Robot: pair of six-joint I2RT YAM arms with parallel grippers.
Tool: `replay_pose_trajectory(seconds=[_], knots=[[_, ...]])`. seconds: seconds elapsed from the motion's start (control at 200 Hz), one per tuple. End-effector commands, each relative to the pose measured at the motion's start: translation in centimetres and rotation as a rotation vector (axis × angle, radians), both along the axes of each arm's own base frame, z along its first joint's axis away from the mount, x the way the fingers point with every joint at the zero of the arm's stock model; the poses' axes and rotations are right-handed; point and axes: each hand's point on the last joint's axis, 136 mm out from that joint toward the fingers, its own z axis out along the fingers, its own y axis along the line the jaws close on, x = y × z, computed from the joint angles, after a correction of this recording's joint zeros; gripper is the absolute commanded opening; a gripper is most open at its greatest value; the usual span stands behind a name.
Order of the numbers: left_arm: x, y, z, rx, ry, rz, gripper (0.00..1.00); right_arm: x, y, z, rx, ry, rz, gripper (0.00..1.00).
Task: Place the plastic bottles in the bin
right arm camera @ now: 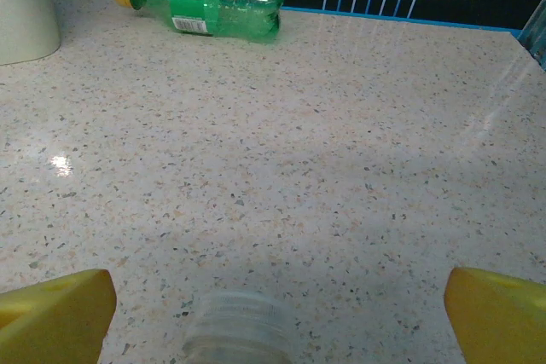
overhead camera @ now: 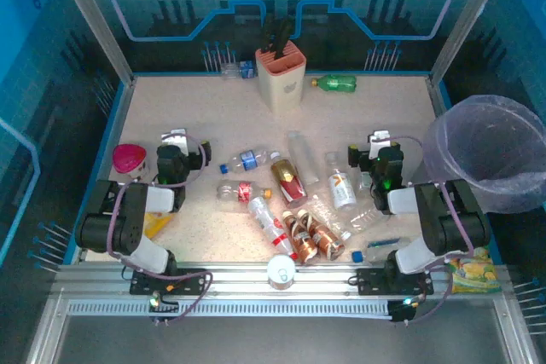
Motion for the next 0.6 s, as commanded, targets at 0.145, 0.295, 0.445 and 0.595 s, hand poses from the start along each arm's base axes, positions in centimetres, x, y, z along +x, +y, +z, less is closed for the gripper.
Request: replay_pose_trajectory(seconds=[0.145,0.295,0.445,0.595], knots=[[0.12,-0.30,0.59,0.004,-0.030,-0.012,0.99,0.51,-0.28,1.16,-0.008,-0.048,-0.015,1.00],[0.12,-0.28,0.55,0.004,-0.029,-0.012,0.99,0.50,-0.27,1.12,-0.007,-0.046,-0.015,1.00],[0.10,-0.31,0.46,0.002,-0.025,-0.013,0.99,0.54,-0.28,1.06,0.008,-0.040,-0.002,1.00],[0.18,-0.32,0.55,-0.005,-0.026,-0.017,0.99,0.54,-0.26,1.00,0.017,-0.037,0.006,1.00]])
